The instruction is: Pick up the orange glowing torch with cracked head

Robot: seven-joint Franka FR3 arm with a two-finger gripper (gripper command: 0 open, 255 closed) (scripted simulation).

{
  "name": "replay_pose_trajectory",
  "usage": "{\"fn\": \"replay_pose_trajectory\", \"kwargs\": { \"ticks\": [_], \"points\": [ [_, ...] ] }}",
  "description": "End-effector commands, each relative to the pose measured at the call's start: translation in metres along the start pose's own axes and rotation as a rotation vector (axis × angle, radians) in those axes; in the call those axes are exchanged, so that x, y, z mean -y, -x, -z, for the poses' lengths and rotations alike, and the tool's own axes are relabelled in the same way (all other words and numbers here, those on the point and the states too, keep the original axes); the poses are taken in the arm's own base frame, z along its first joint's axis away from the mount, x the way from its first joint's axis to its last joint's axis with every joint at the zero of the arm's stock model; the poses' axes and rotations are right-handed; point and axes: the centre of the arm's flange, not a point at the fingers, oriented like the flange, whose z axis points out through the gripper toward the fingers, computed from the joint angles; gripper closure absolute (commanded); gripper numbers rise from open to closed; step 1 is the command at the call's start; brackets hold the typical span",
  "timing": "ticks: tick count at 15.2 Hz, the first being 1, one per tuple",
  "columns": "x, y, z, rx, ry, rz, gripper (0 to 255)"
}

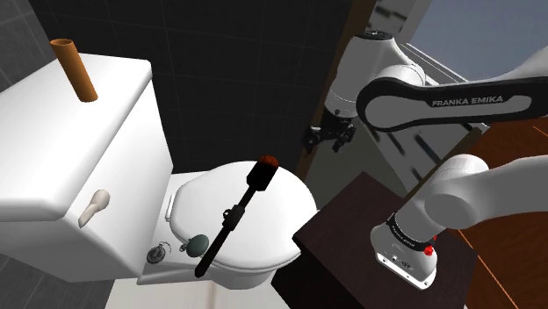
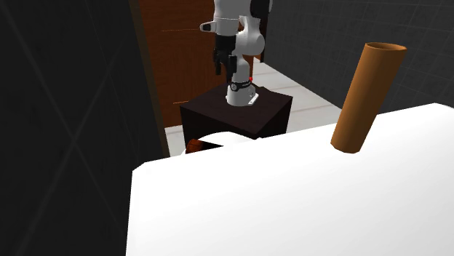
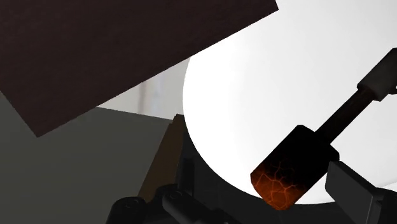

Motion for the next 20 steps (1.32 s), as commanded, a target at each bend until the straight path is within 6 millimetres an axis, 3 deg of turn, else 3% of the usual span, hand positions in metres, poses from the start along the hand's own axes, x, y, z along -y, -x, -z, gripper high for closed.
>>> {"fn": "replay_pose_trajectory", "kwargs": {
  "ticks": [1,11,20],
  "points": [
    [0.017,0.004,-0.017,0.005,-0.006,-0.062,0],
    [0.111,0.016,-0.104,0.036,-0.02,-0.347,0],
    [0.198,0.005,-0.181,0.063,-0.034,-0.604,0]
  ]
}}
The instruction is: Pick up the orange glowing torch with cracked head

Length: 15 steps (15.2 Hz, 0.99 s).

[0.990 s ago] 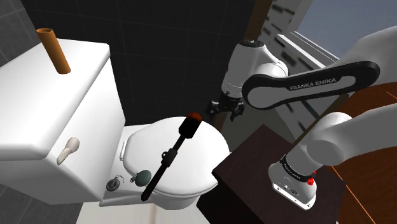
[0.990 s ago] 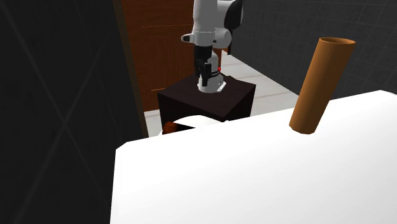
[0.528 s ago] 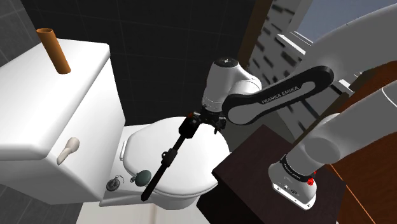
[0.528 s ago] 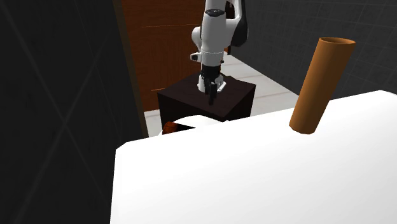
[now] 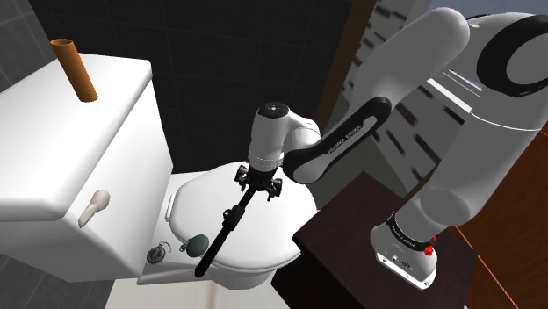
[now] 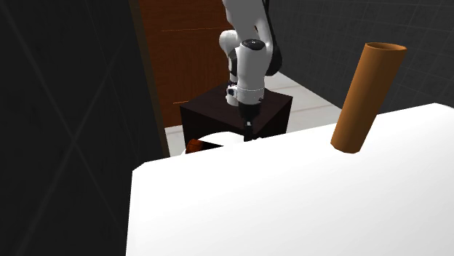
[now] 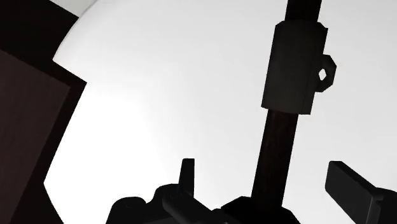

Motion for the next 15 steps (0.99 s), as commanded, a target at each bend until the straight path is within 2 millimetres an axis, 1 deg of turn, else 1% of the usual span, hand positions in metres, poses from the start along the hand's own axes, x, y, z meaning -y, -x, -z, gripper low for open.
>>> {"fn": "replay_pose_trajectory", "kwargs": {
  "ticks": [1,3,4,10,11,13,14,15],
  "points": [
    [0.018,0.004,-0.018,0.003,-0.003,-0.064,0],
    [0.037,0.009,-0.036,0.009,-0.006,-0.121,0],
    [0.039,0.009,-0.038,0.01,-0.007,-0.128,0],
    [0.038,0.009,-0.07,0.01,-0.007,-0.128,0],
    [0.038,0.009,-0.078,0.01,-0.007,-0.128,0],
    [0.038,0.009,-0.078,0.01,-0.007,-0.128,0],
    [0.038,0.009,-0.078,0.01,-0.007,-0.128,255],
    [0.038,0.009,-0.078,0.01,-0.007,-0.128,255]
  ]
}}
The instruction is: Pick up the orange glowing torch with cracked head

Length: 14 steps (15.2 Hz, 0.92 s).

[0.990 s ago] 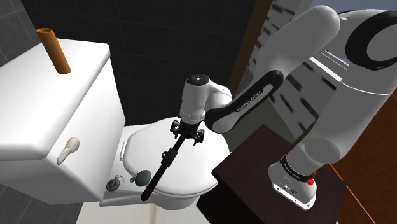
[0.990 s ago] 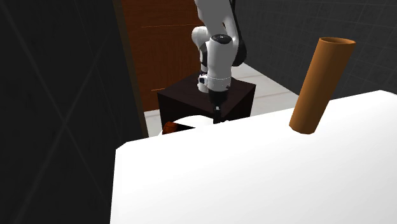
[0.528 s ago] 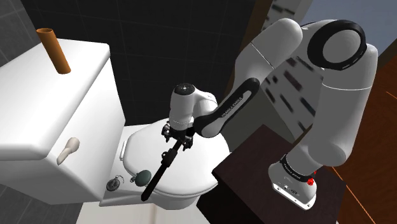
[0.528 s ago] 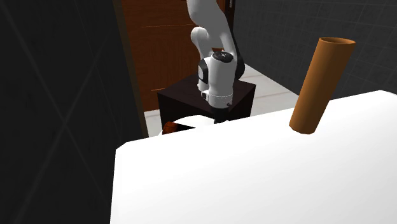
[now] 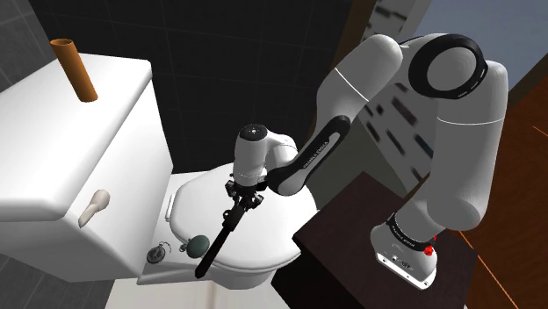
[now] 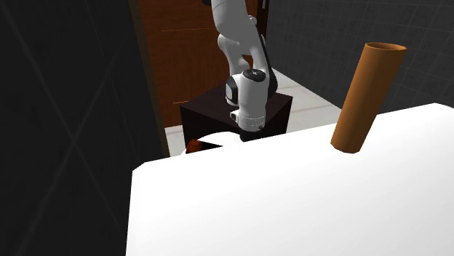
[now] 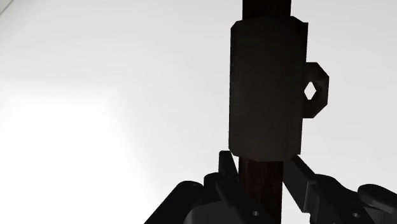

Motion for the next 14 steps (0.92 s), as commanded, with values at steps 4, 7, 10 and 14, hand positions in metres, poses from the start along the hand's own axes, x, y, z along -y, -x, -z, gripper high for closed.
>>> {"fn": "replay_pose_trajectory", "kwargs": {
  "ticks": [4,7,10,14],
  "points": [
    [0.0,0.0,0.0,0.0,0.0,0.0,255],
    [0.0,0.0,0.0,0.0,0.0,0.0,255],
    [0.0,0.0,0.009,0.0,0.0,0.0,255],
    [0.001,0.0,0.031,0.0,0.0,0.0,255]
  ]
}}
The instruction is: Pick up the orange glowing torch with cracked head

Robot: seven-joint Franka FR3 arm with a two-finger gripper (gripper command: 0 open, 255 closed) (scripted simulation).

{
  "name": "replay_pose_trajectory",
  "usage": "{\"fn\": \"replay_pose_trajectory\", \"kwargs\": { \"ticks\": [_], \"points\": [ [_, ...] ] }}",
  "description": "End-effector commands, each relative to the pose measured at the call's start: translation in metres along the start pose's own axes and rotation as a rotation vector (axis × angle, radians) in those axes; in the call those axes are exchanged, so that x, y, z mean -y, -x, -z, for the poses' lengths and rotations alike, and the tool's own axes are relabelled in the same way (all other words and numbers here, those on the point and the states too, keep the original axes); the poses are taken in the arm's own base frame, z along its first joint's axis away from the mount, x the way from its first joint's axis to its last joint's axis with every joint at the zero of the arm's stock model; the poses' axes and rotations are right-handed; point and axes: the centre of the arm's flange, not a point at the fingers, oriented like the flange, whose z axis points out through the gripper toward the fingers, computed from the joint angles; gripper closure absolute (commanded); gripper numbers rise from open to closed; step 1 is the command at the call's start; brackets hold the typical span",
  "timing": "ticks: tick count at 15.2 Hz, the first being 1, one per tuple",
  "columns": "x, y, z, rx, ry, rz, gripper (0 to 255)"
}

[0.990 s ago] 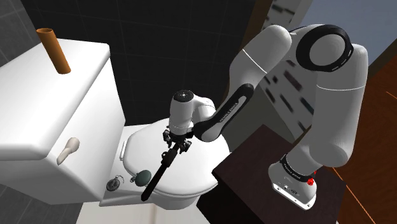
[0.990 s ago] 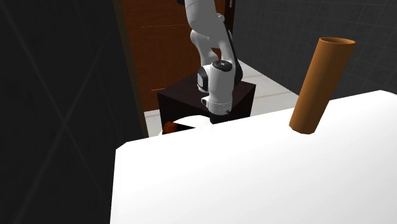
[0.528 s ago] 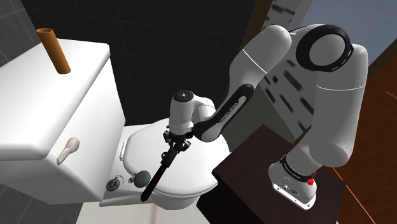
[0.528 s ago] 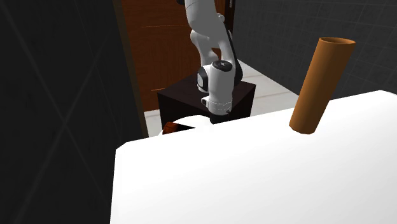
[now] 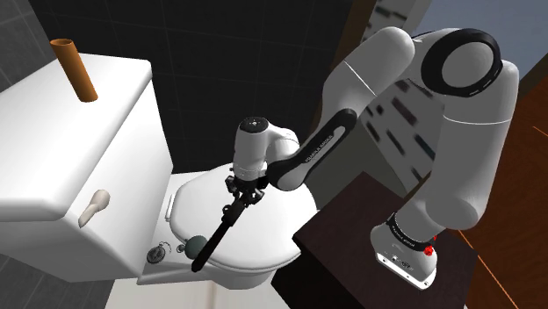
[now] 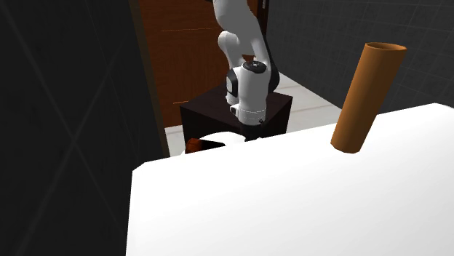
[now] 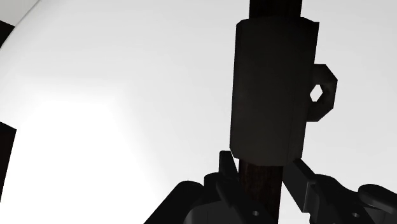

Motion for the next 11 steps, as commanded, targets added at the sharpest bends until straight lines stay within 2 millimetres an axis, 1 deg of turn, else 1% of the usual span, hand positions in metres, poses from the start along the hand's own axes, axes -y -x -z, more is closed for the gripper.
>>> {"fn": "replay_pose_trajectory", "kwargs": {
  "ticks": [1,9,11],
  "points": [
    [-0.001,0.0,0.011,0.0,-0.001,0.0,255],
    [0.0,0.001,0.054,0.0,-0.001,0.0,255],
    [0.0,0.001,0.054,0.0,-0.001,0.0,255]
  ]
}}
